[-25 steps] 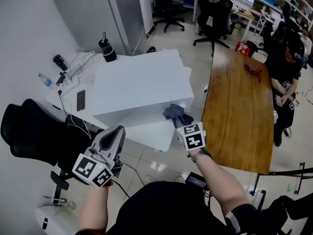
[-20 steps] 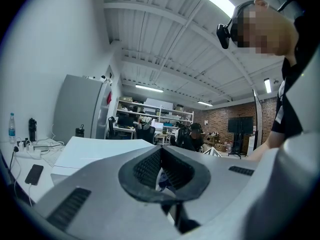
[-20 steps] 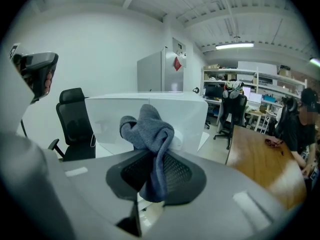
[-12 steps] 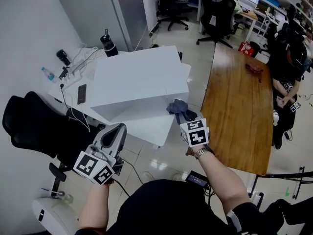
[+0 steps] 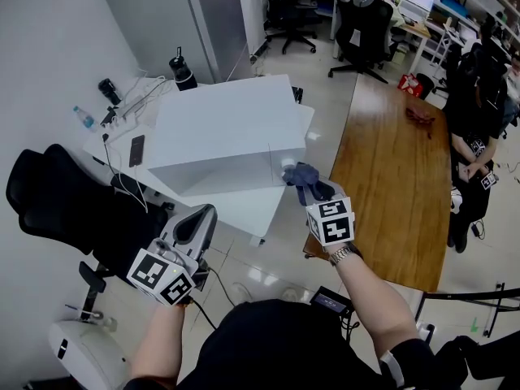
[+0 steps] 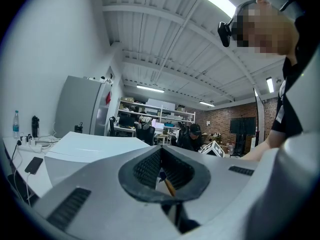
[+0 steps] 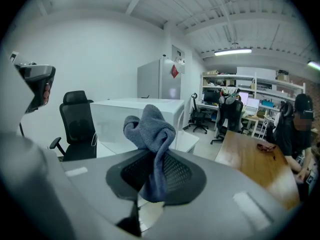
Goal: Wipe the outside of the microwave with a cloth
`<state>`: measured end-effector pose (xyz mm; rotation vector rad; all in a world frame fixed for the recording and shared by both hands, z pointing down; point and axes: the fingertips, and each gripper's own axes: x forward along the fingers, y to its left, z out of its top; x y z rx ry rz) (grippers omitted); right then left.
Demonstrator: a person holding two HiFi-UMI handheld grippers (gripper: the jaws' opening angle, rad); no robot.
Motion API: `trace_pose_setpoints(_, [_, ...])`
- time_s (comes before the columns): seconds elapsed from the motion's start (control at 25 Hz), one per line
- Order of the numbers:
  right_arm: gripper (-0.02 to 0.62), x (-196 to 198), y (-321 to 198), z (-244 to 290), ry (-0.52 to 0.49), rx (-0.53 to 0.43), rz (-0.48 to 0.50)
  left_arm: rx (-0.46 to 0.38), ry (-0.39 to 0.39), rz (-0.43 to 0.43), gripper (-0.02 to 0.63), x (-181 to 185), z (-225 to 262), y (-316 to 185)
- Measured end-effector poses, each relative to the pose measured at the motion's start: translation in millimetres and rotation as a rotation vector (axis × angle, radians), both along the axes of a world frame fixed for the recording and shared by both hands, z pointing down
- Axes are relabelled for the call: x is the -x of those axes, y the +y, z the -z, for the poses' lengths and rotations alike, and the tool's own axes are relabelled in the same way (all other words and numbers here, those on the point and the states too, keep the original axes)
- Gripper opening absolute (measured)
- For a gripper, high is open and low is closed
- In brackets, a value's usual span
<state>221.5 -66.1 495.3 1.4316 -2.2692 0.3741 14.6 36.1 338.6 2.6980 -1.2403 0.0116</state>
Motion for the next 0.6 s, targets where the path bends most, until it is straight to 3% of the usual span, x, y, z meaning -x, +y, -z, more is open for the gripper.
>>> trace_pose_setpoints(0.6, [0.061,24.3,57.5,92.4,-0.119,-0.161,0.127,-0.014,-0.005,0.049,0.005,-11.5,2.5,30.4])
